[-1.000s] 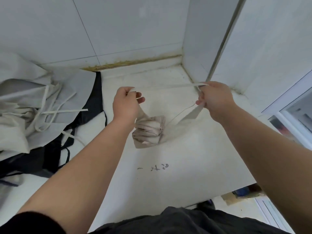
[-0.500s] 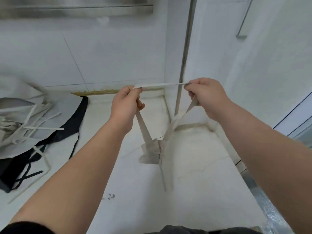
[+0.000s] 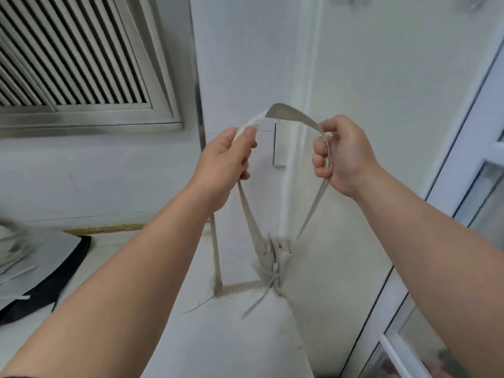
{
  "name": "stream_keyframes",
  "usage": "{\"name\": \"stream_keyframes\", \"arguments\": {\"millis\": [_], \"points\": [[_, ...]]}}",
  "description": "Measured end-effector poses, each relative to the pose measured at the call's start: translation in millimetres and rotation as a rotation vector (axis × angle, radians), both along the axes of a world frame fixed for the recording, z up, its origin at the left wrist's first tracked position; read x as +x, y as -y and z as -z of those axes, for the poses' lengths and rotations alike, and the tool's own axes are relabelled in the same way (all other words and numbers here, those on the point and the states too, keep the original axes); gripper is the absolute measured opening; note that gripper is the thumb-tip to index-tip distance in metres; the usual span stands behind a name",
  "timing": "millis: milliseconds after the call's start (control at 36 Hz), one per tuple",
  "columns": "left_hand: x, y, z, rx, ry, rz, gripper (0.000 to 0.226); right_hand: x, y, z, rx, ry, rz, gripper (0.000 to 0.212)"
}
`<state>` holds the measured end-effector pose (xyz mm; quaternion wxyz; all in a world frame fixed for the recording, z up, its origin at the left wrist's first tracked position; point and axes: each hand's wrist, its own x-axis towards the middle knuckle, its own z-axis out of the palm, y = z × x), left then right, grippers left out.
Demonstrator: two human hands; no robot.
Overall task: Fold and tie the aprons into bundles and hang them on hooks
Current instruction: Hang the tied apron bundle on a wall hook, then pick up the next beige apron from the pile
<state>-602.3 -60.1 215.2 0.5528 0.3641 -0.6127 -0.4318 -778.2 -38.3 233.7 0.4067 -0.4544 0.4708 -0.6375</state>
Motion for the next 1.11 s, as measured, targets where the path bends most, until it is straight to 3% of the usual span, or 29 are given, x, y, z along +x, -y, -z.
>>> {"name": "stream_keyframes", "arguments": {"millis": [167,361,500,583,778,944,1111], "points": [[-56.8,9.3,-52.0,-0.169,0.003,0.028,0.02,-34.4,4.9,-42.4,-0.238,-0.241,0.214,0.013],[-99.1,17.5,-102.8,-0.426,0.013,-0.133,0.022,-69.2,10.7,-90.9,-0.491,-0.294,0.325,0.014],[-109.0,28.5,-131.1,-0.421,-0.048,-0.266,0.007,-69.8,18.8,-122.1,-0.611,-0.381,0.411,0.017],[-111.0,34.5,-137.9,-0.417,-0.059,-0.334,0.01,-70.1,29.2,-134.8,-0.616,-0.417,0.473,0.015],[-104.7,37.3,-136.4,-0.492,0.145,-0.447,0.006,-64.5,40.0,-127.2,-0.467,-0.69,0.533,0.021],[-99.1,31.8,-114.7,-0.441,0.352,-0.355,0.01,-56.1,34.9,-99.5,-0.407,-0.691,0.425,0.021],[-98.4,21.9,-101.3,-0.428,0.411,-0.267,0.022,-56.2,27.3,-76.7,-0.383,-0.749,0.402,0.026]]}}
